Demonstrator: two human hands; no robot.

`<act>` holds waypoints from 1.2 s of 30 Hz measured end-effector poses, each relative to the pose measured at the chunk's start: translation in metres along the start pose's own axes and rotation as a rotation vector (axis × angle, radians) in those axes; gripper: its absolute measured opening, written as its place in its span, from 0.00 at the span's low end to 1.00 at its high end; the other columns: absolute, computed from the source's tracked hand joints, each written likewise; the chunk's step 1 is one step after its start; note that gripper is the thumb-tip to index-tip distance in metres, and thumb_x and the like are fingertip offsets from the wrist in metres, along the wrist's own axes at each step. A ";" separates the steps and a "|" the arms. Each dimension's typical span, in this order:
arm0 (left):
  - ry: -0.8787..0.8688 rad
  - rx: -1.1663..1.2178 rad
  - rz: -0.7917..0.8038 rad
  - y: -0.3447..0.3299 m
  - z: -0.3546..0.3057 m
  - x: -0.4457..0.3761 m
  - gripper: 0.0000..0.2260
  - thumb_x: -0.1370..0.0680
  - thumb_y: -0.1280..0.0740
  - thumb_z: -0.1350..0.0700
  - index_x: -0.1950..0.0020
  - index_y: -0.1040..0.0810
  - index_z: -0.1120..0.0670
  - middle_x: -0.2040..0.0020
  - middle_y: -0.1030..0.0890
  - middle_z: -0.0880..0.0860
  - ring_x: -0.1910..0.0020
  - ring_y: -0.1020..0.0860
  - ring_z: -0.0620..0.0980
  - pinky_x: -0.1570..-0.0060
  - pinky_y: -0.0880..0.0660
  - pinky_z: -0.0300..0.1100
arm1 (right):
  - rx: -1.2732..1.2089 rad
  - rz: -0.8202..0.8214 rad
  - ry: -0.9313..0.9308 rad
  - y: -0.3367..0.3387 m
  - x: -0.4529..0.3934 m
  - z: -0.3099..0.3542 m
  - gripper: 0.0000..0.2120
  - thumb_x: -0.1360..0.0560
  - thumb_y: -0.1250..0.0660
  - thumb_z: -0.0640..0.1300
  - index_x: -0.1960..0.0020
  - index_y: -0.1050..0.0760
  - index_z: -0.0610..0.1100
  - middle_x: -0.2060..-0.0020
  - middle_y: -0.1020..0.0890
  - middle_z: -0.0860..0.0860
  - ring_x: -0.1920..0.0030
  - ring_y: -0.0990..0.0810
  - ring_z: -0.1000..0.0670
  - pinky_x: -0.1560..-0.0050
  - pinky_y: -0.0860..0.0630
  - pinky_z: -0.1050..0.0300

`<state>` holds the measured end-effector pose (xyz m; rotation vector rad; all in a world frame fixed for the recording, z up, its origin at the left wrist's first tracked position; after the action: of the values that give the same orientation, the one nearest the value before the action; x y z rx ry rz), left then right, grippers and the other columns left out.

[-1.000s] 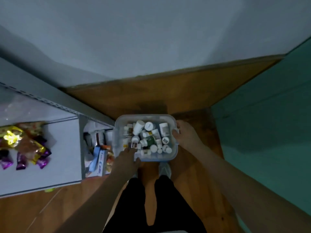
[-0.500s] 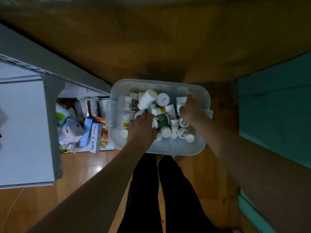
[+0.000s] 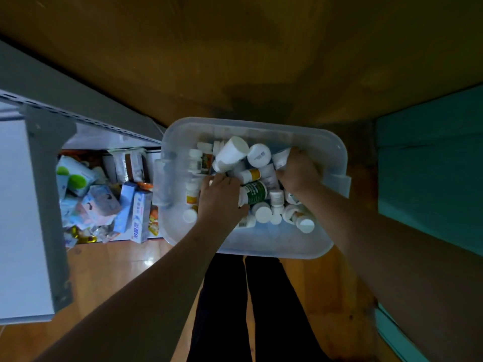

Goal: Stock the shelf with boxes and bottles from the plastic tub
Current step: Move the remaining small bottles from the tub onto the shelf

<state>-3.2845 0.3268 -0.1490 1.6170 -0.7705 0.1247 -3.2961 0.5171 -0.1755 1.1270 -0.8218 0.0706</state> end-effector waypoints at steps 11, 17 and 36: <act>0.145 0.572 -0.130 0.074 -0.002 0.061 0.23 0.33 0.21 0.55 0.40 0.23 0.56 0.44 0.23 0.55 0.47 0.22 0.56 0.49 0.24 0.45 | -0.375 -0.071 0.213 0.071 0.083 0.007 0.26 0.29 0.24 0.46 0.37 0.29 0.39 0.42 0.23 0.42 0.42 0.23 0.43 0.48 0.29 0.57; 0.264 0.802 -0.201 0.156 -0.021 0.131 0.24 0.30 0.22 0.55 0.37 0.25 0.52 0.45 0.20 0.50 0.47 0.22 0.49 0.49 0.24 0.43 | -0.587 -0.083 0.364 0.152 0.162 0.029 0.28 0.28 0.24 0.51 0.33 0.30 0.46 0.41 0.24 0.50 0.44 0.24 0.52 0.49 0.27 0.63; 0.090 1.503 -0.847 0.390 -0.024 0.407 0.10 0.20 0.34 0.57 0.39 0.21 0.51 0.45 0.15 0.49 0.45 0.18 0.47 0.47 0.22 0.38 | -0.873 -0.067 0.931 0.354 0.437 0.181 0.24 0.27 0.26 0.51 0.34 0.31 0.52 0.45 0.21 0.55 0.50 0.20 0.60 0.61 0.22 0.68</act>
<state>-3.1744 0.1853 0.3860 3.1744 0.3365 0.1686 -3.2405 0.3818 0.3974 0.2049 0.0643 0.1468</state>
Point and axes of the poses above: each hand's wrist, its own x-axis away from the middle knuckle, its own y-axis out of the back of the hand, z = x × y, the point moved 5 cm from there along -x, towards the middle knuckle
